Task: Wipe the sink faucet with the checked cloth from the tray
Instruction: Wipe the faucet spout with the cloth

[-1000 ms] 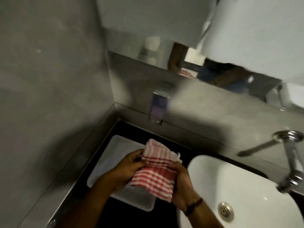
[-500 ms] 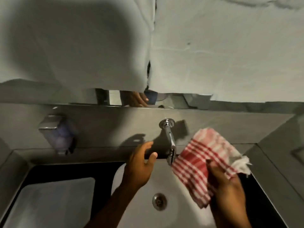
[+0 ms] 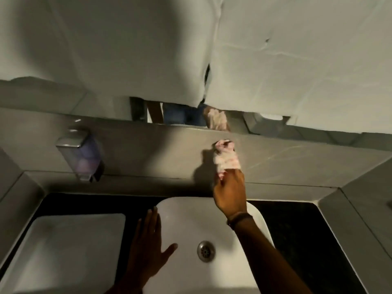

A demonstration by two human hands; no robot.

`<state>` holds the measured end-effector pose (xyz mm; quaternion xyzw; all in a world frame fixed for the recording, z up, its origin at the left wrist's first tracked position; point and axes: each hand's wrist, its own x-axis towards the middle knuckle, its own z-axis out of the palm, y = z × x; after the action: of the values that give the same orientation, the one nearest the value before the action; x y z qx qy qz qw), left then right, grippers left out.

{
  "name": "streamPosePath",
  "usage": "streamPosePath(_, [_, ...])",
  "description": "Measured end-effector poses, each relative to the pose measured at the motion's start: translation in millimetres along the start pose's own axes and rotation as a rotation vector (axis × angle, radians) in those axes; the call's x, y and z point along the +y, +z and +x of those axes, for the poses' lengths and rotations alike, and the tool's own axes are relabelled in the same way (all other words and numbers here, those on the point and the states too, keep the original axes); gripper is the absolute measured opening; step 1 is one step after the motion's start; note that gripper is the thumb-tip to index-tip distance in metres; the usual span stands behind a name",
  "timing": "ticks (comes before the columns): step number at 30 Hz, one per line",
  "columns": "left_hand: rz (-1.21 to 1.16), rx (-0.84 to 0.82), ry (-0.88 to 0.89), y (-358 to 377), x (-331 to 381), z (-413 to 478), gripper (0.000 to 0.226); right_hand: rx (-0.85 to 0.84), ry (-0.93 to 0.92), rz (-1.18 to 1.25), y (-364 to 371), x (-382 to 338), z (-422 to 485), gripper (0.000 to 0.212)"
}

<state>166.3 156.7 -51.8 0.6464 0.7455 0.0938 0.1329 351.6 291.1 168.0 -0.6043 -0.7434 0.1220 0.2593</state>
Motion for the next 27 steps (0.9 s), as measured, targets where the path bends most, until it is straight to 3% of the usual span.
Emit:
streamPosePath(3, [-0.08, 0.012, -0.026, 6, 0, -3, 0.118, -0.275, 0.031, -0.433, 11, -9, 6, 0.082])
streamPosePath(6, [-0.127, 0.038, -0.023, 11, -4, -2, 0.118, -0.334, 0.007, -0.474, 6, -6, 17, 0.083])
streamPosePath(8, [-0.144, 0.038, -0.021, 14, -5, -1, 0.119, -0.276, 0.054, -0.257, 5, -1, 24, 0.072])
streamPosePath(11, [-0.186, 0.053, -0.026, 15, -4, 2, 0.118, -0.101, 0.502, 0.487, 1, -6, 35, 0.043])
streamPosePath(12, [-0.188, 0.048, -0.026, 16, -3, 3, 0.118, -0.085, 0.639, 0.664, -1, -8, 39, 0.038])
streamPosePath(13, [-0.185, 0.038, -0.025, 16, -4, 3, 0.118, -0.109, 0.665, 0.655, -1, -7, 42, 0.039])
streamPosePath(15, [-0.171, 0.036, -0.022, 16, -5, 3, 0.118, -0.193, 0.468, 0.18, 1, -13, 40, 0.044])
streamPosePath(17, [-0.165, 0.043, -0.023, 15, -5, 4, 0.117, -0.269, 0.195, -0.412, 17, -18, 30, 0.078])
streamPosePath(19, [-0.17, 0.034, -0.02, 14, -6, 5, 0.116, -0.212, 0.157, -0.476, 23, -16, 34, 0.091])
streamPosePath(20, [-0.17, 0.026, -0.016, 14, -6, 6, 0.116, -0.173, 0.182, -0.344, 22, -11, 41, 0.08])
streamPosePath(23, [-0.163, 0.014, -0.023, 13, -6, 8, 0.116, -0.149, 0.573, 0.593, 0, 3, 65, 0.034])
streamPosePath(25, [-0.165, 0.007, -0.022, 12, -5, 8, 0.116, -0.3, 0.821, 1.025, -18, 14, 74, 0.046])
streamPosePath(27, [-0.173, -0.006, -0.016, 10, -6, 8, 0.116, -0.379, 0.901, 1.145, -20, 26, 74, 0.06])
